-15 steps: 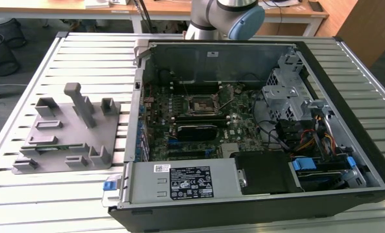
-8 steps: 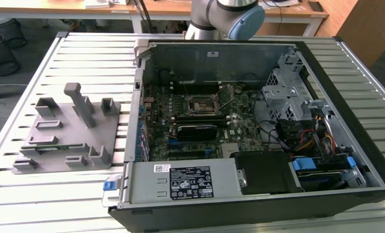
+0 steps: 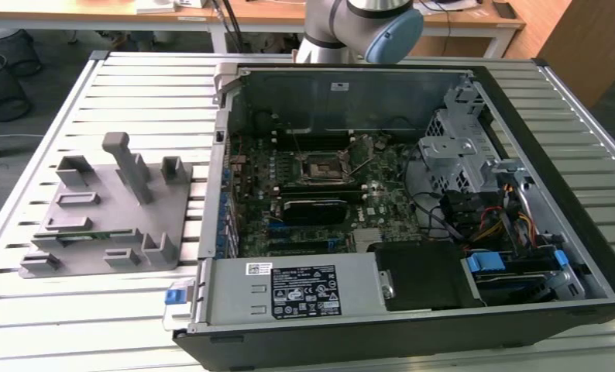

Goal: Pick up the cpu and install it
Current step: 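Pick up the cpu and move it towards the insertion slot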

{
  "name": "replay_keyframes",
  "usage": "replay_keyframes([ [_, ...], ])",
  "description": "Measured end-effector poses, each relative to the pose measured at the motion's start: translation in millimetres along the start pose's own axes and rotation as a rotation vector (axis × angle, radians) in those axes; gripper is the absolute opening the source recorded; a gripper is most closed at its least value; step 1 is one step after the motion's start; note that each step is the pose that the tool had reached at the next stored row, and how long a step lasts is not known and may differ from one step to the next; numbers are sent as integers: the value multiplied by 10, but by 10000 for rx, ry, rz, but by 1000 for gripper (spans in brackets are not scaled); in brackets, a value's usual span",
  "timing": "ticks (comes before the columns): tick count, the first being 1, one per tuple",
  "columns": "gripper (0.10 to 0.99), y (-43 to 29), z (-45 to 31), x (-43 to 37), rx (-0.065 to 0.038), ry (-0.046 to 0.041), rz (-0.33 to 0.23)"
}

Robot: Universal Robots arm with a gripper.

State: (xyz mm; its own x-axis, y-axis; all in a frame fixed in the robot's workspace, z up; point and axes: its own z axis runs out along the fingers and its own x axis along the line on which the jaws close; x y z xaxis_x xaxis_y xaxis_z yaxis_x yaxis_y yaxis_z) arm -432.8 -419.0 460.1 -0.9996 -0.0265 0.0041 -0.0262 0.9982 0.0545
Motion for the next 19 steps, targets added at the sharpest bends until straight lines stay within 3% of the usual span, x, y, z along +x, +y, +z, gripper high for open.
replay_keyframes([
  [10,537,-27,5,-207,0,0,1],
  [19,537,-29,12,-249,1,-6,0],
])
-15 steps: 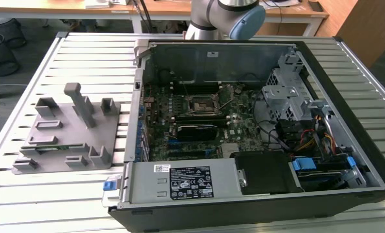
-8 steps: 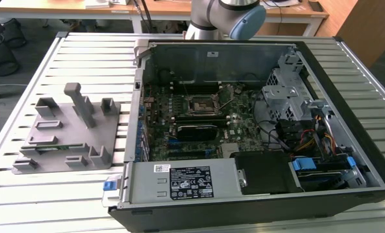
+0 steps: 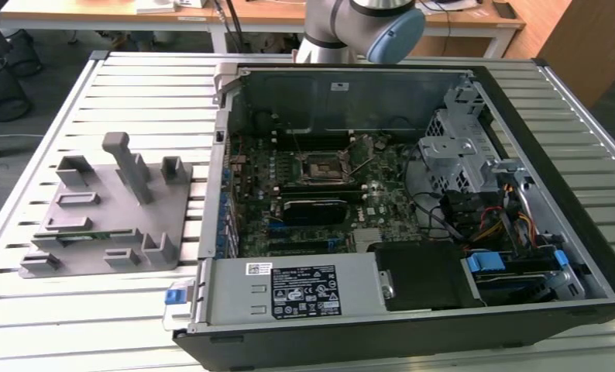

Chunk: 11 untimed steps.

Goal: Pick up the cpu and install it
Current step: 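Pick up the cpu and move it towards the insertion slot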

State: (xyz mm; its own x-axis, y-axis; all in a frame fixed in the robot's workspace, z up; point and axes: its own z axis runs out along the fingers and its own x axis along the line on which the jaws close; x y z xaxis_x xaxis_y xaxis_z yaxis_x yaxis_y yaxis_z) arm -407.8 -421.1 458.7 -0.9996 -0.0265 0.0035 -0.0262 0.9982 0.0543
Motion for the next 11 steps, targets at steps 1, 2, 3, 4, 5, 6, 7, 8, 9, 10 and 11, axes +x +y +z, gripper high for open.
replay_keyframes([
  [1,537,0,1,-3,0,0,0],
  [2,537,0,1,-7,0,0,0],
  [3,537,-1,1,-12,-1,-1,0],
  [4,537,-1,2,-15,-1,-2,0],
  [5,537,-1,2,-18,-1,-1,1],
  [6,537,-1,2,-24,0,0,0],
  [7,537,-1,2,-28,0,-1,0],
  [8,537,-1,2,-33,0,0,0],
  [9,537,-1,3,-38,-1,-1,0],
  [10,537,-1,4,-43,-1,-2,0],
  [11,537,-2,4,-51,-1,-1,-1],
])
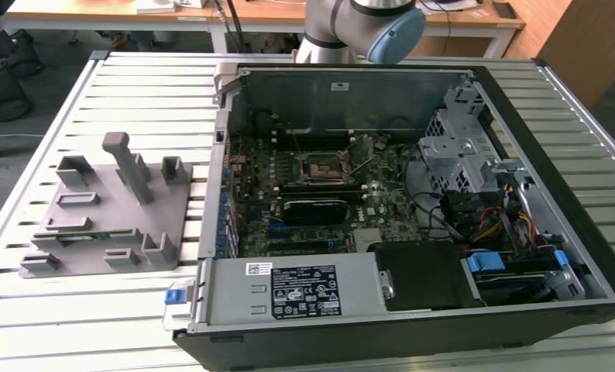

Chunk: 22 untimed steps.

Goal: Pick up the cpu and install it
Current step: 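Pick up the cpu and move it towards the insertion slot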

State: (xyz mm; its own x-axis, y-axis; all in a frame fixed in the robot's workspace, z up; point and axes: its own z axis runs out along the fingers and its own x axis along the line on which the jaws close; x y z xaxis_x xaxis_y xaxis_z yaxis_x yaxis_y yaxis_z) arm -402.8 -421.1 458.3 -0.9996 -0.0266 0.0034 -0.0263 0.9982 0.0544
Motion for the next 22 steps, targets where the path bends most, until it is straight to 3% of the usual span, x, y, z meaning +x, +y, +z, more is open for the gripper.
replay_keyframes([
  [22,537,-4,4,-142,0,0,2],
])
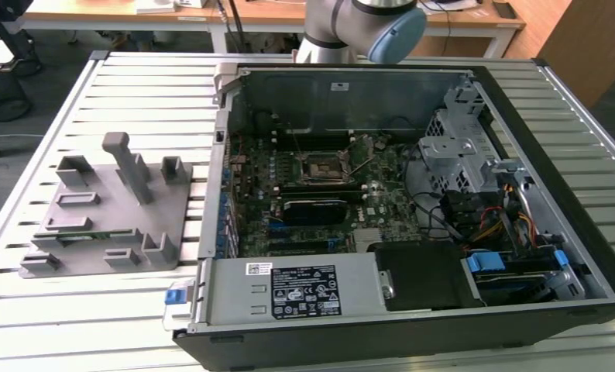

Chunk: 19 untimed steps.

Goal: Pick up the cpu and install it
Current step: 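Pick up the cpu and move it towards the insertion slot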

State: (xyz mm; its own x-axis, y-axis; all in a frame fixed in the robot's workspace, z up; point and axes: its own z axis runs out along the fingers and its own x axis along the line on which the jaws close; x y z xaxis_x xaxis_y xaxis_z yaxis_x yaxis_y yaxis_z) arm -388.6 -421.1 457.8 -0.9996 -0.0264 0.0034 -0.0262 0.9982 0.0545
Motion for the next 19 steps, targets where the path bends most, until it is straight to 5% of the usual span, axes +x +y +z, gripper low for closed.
replay_keyframes([
  [19,537,-3,3,-114,1,1,-1],
])
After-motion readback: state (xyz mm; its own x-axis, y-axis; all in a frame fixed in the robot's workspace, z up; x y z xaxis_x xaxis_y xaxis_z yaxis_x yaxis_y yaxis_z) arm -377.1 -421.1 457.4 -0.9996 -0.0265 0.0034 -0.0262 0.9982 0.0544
